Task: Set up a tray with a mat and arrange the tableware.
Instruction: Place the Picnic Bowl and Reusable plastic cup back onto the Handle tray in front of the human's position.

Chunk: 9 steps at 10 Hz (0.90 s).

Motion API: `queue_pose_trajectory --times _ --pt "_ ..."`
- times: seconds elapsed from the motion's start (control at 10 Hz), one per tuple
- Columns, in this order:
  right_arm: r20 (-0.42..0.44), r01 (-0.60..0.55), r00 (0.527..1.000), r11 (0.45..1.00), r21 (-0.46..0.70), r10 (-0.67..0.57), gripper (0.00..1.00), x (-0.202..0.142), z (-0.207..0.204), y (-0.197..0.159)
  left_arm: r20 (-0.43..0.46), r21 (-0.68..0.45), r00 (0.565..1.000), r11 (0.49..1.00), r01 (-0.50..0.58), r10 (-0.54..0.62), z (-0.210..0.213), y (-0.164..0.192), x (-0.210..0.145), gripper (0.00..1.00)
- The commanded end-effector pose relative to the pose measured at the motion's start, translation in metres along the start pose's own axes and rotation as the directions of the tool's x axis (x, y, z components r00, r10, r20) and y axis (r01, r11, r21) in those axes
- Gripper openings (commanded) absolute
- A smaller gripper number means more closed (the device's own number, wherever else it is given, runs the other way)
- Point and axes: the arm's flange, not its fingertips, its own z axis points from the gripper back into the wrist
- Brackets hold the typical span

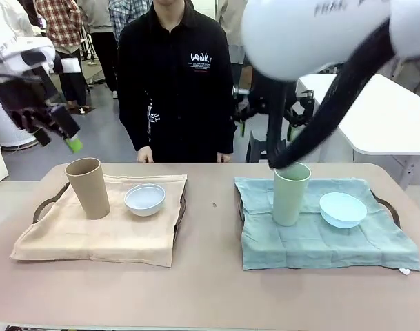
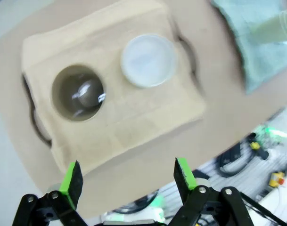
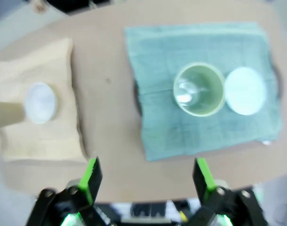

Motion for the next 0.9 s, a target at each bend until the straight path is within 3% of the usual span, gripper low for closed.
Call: queue_pose_trajectory --times 0.0,0.1,0.2,0.3,0.4,0.5,0.6,0.7,0.8 --pt "-0.175 0.202 0.975 0.867 0.455 -0.135 1.0 0.036 0.004 -0.084 0.123 -0.475 0.992 0.879 0.036 0.026 0.044 0.033 0.008 1.0" --pt "-0.236 0.255 0.961 0.797 0.547 -0.145 1.0 0.034 -0.006 -0.141 0.141 -0.626 0.984 0.78 0.001 0.113 0.059 0.06 -0.001 1.0" --pt "-0.239 0.273 0.957 0.778 0.566 -0.162 1.0 0.027 -0.012 -0.179 0.134 -0.722 0.977 0.691 -0.02 0.168 0.064 0.082 -0.007 1.0" --pt "-0.248 0.306 0.949 0.753 0.583 -0.194 1.0 0.02 -0.017 -0.212 0.089 -0.821 0.965 0.567 -0.07 0.248 0.059 0.101 -0.006 1.0" --pt "-0.217 0.389 0.921 0.793 0.468 -0.323 1.0 0.016 -0.022 -0.225 0.049 -0.811 0.95 0.568 -0.142 0.308 0.047 0.107 -0.005 1.0" --pt "-0.183 0.265 0.963 0.799 0.54 -0.196 1.0 0.047 -0.002 -0.186 0.2 -0.59 0.972 0.807 0.023 0.119 0.072 0.083 -0.018 1.0" --pt "-0.183 0.265 0.963 0.799 0.54 -0.196 1.0 0.047 -0.002 -0.186 0.2 -0.59 0.972 0.807 0.023 0.119 0.072 0.083 -0.018 1.0" --pt "-0.213 0.334 0.942 0.771 0.542 -0.258 1.0 0.032 -0.015 -0.231 0.163 -0.719 0.967 0.694 -0.02 0.197 0.061 0.107 -0.022 1.0" --pt "-0.302 0.318 0.945 0.568 0.76 -0.126 1.0 0.043 -0.011 -0.254 0.086 -0.848 0.953 0.524 -0.083 0.29 0.065 0.11 -0.017 1.0"
